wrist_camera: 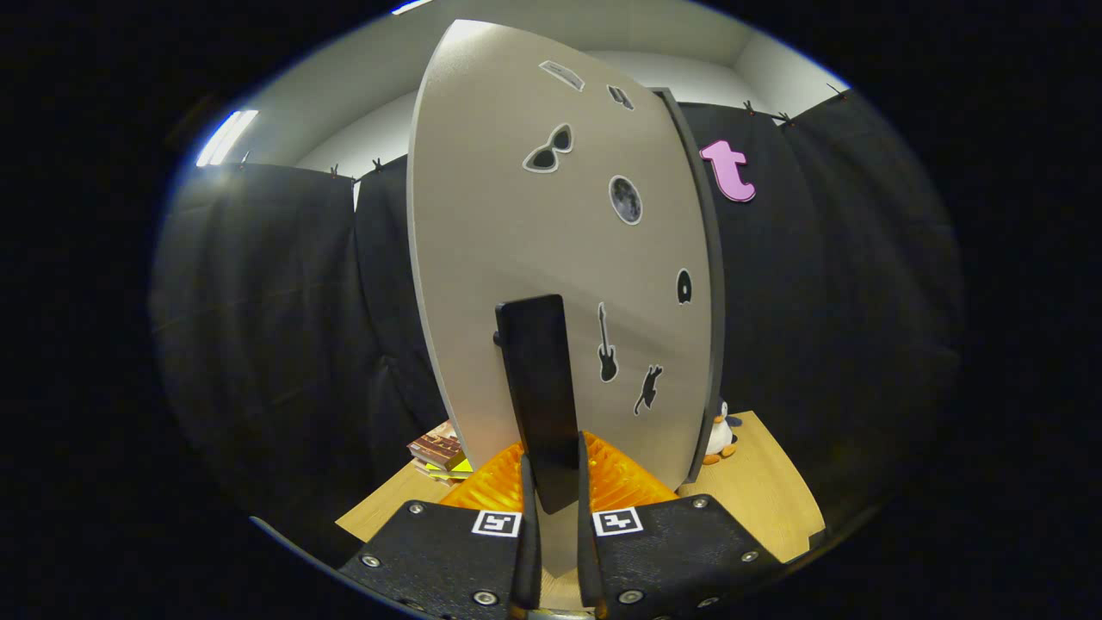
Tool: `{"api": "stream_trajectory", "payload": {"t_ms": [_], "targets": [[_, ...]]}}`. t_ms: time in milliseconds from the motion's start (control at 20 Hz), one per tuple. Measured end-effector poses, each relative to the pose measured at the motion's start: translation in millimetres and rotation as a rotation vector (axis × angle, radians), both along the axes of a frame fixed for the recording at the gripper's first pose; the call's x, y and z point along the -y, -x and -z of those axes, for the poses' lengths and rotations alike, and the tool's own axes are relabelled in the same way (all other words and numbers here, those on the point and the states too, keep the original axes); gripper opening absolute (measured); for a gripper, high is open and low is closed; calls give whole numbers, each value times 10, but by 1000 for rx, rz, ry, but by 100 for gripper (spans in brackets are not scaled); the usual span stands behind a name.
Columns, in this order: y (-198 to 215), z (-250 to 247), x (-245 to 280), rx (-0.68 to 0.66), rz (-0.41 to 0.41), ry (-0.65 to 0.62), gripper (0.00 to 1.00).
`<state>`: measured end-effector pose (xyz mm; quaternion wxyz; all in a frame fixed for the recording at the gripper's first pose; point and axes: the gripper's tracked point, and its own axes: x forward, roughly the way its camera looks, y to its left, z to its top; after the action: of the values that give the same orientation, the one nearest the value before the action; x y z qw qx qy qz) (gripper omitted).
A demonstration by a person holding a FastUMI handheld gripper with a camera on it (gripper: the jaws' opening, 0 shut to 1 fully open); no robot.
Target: Open the shoe cabinet door, grab the shoes and put them into the shoe cabinet, then close the shoe cabinet door.
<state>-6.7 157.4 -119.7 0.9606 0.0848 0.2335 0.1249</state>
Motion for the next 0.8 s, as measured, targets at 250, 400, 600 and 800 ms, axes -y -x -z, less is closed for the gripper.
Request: {"api": "stream_trajectory", "payload": {"t_ms": [250,400,600,800], "targets": [[63,21,321,-7,113,48,16],[96,9,499,-16,200,54,15],[84,48,828,-14,328,122,10],[50,59,888,-5,364,132,3]]}}
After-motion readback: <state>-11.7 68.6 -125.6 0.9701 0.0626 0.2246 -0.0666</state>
